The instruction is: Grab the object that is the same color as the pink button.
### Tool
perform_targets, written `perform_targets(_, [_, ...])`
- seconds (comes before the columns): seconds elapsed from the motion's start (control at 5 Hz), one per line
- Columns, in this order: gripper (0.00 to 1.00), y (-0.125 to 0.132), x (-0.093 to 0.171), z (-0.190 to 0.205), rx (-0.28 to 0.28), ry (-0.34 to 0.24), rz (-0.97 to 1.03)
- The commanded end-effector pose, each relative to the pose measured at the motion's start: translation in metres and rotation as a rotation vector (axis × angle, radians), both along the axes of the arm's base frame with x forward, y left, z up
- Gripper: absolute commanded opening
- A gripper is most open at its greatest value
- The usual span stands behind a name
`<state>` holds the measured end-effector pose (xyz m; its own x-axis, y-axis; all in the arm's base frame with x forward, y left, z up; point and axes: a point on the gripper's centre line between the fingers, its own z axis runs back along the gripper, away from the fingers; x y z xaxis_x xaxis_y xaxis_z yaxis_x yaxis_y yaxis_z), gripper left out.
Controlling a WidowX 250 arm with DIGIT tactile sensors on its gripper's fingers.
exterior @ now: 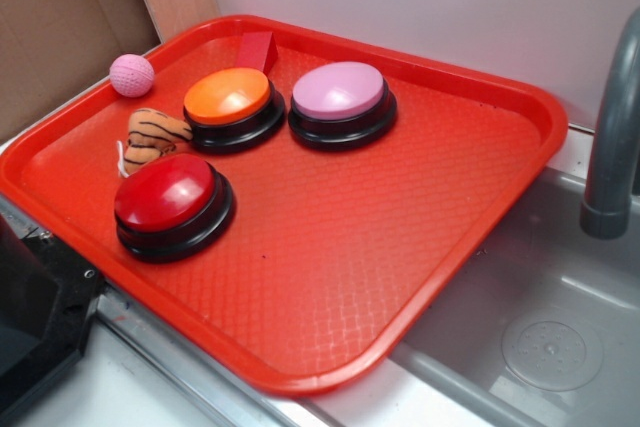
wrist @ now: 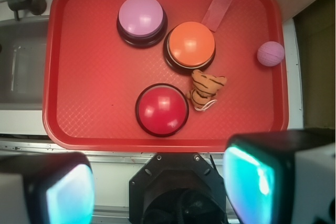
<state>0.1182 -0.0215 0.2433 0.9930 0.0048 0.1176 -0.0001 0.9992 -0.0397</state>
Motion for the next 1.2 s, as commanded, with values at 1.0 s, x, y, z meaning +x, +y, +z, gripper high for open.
perform_targets(1.0, [1.0, 0.1, 0.076, -0.098, -0.033, -0.243, 1.236])
